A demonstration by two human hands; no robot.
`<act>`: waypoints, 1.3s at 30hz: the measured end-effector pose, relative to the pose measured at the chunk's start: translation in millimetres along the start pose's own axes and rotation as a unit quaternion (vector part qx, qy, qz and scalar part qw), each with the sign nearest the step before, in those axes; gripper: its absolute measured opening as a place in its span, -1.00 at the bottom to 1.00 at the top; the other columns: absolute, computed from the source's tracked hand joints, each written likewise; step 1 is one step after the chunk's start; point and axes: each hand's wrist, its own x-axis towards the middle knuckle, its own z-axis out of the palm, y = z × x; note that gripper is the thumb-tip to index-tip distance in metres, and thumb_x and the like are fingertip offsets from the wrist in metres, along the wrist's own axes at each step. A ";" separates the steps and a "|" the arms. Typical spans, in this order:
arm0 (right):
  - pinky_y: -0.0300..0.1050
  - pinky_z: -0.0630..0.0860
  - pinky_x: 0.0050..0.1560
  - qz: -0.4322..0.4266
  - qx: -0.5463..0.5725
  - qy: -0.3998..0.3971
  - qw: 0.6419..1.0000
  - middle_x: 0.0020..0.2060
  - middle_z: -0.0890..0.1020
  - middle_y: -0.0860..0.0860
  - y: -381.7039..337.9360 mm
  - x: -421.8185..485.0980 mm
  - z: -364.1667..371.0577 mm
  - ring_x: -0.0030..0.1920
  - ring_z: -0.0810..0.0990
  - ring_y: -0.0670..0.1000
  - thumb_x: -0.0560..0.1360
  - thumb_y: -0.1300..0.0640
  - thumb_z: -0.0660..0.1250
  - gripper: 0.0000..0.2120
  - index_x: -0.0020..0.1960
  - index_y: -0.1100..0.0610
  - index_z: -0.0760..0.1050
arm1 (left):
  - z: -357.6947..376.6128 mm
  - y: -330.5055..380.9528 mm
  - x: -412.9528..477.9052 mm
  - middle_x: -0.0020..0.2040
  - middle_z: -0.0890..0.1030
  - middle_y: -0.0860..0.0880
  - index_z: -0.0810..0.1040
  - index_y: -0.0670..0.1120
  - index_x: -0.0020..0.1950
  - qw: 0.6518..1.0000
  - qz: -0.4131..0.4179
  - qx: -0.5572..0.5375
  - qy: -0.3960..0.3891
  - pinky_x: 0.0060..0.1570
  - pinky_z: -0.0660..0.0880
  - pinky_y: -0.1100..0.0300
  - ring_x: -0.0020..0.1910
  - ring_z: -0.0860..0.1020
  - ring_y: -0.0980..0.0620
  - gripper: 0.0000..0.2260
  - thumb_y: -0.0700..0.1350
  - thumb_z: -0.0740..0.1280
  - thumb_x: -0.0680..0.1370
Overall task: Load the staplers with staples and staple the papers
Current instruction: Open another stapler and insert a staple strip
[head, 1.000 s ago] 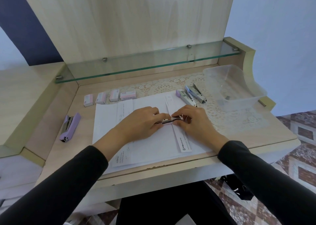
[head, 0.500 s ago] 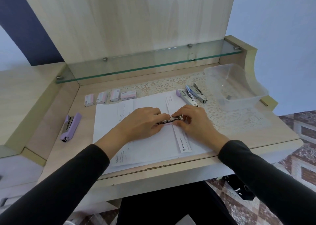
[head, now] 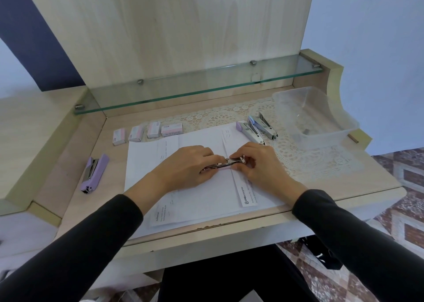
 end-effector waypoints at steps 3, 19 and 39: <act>-0.49 0.35 -0.27 0.001 0.001 0.001 1.000 -0.32 0.47 -0.10 -1.0 -0.3 -0.2 -0.38 0.35 -0.27 0.33 0.27 0.47 -0.86 -0.12 0.24 0.63 | -0.1 -1.5 -4.6 -0.23 0.61 -0.02 0.48 0.00 0.06 0.999 -0.019 -0.027 0.015 -0.39 0.47 0.22 -0.35 0.54 0.00 -0.82 -0.03 0.20 0.50; -0.47 0.36 -0.24 -0.006 -0.008 0.007 1.000 -0.30 0.51 -0.03 3.6 -1.6 2.7 -0.36 0.35 -0.27 0.30 0.26 0.49 -0.85 -0.15 0.24 0.62 | 19.2 31.5 -0.1 -0.30 0.60 0.02 0.42 0.03 -0.01 0.950 -0.187 -0.127 0.216 -0.36 0.56 0.14 -0.35 0.56 0.09 -0.85 -0.03 0.24 0.44; -0.37 0.27 -0.13 -0.028 -0.048 0.007 0.998 -0.13 0.61 -0.01 -1.6 -8.4 -9.8 -0.16 0.47 -0.03 0.37 0.11 0.41 -0.85 -0.06 0.02 0.65 | 15.6 30.7 -31.6 -0.13 0.65 0.02 0.63 -0.04 0.01 0.950 -0.260 -0.079 0.154 -0.21 0.45 0.17 -0.20 0.56 0.00 -0.78 -0.03 0.35 0.40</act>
